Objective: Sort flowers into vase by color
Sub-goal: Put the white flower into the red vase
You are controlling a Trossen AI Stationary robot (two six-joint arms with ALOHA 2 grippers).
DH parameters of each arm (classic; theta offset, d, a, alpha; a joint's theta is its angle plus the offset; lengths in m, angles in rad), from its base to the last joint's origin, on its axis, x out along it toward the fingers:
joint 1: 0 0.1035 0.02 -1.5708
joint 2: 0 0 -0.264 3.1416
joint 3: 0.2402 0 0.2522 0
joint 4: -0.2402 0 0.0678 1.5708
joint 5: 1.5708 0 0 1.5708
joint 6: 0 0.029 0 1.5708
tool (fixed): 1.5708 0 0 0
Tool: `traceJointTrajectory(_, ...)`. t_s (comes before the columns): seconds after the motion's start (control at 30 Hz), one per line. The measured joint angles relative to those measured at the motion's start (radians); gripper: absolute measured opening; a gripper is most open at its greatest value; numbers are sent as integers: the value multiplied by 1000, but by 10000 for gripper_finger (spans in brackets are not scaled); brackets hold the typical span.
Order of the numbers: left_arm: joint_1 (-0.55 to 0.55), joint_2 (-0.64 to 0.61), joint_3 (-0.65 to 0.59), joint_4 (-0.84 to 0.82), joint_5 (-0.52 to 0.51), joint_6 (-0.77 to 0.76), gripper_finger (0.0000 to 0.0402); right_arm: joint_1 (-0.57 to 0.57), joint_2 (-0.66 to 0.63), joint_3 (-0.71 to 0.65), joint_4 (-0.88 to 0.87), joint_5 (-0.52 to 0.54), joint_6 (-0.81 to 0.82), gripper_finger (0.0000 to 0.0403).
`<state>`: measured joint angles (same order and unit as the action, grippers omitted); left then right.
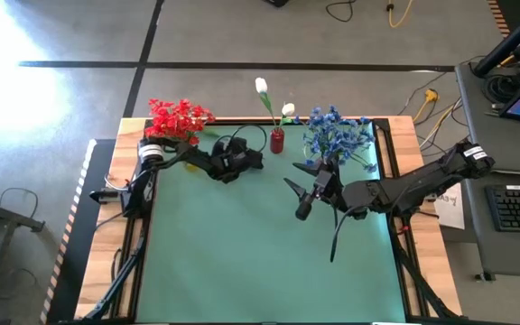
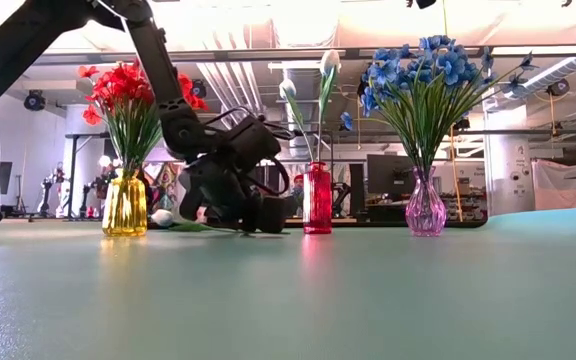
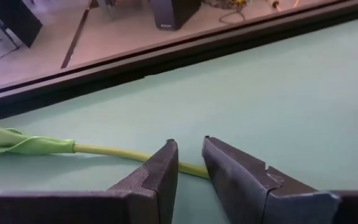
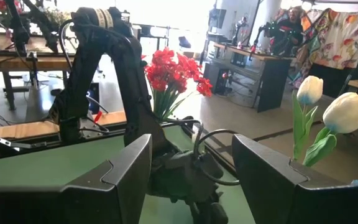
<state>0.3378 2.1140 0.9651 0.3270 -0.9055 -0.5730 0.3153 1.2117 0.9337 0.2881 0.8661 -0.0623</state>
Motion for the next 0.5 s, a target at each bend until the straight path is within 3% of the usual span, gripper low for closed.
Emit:
traceJointTrajectory(0.2,-1,-3,41,-168,-6,-56,100,0,0,0,0,0,2,215)
traceJointTrajectory(0.5,-21,-27,36,-196,18,-43,100,0,0,0,0,0,1,215)
